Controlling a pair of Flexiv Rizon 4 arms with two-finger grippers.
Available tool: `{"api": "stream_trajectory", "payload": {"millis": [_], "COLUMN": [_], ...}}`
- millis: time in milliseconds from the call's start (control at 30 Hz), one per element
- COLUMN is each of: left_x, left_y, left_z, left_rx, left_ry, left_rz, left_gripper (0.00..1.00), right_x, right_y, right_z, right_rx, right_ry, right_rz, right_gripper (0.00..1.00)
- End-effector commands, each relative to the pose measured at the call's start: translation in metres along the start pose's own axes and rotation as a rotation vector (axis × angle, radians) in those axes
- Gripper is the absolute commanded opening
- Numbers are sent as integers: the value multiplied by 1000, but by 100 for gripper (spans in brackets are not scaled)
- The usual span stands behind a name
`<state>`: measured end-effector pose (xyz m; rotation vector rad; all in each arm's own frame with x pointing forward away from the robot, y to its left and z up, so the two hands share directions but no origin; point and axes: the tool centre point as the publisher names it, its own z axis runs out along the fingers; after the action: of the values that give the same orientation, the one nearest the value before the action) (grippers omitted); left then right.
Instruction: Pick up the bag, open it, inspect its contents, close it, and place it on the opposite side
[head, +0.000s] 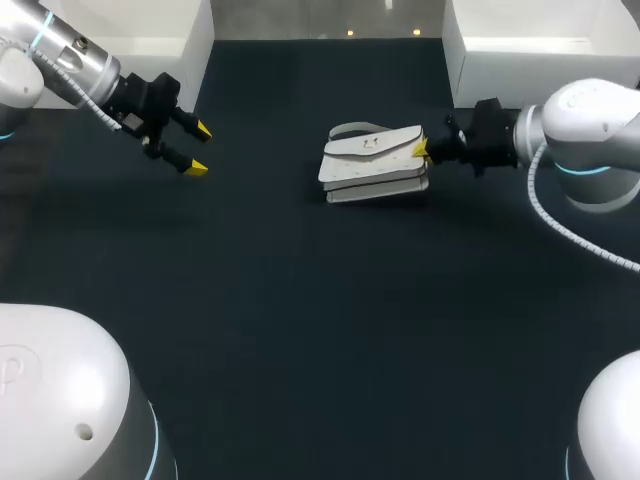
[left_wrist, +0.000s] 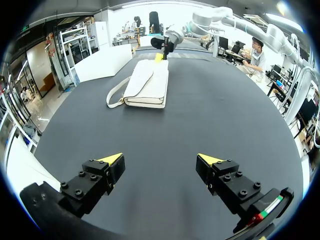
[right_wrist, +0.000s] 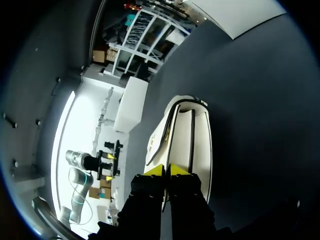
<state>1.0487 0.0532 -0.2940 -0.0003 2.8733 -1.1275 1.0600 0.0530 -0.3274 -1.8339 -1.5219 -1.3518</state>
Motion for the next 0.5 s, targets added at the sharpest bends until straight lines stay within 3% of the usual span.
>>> {"api": "stream_trajectory", "payload": {"millis": [33,500], "left_x": [-2,-2], "left_y": [1,1], "left_z": [1,1], "left_rx": [3,3], "left_ry": [2,2], "left_rz": [1,1], "left_gripper": [100,100], "right_x": [5,15], "right_y": [-10,-11], "right_z": [15,58], "right_rx": [-31,92], "right_ry": [16,121], "right_rz": [-5,0], "right_gripper": [0,0]}}
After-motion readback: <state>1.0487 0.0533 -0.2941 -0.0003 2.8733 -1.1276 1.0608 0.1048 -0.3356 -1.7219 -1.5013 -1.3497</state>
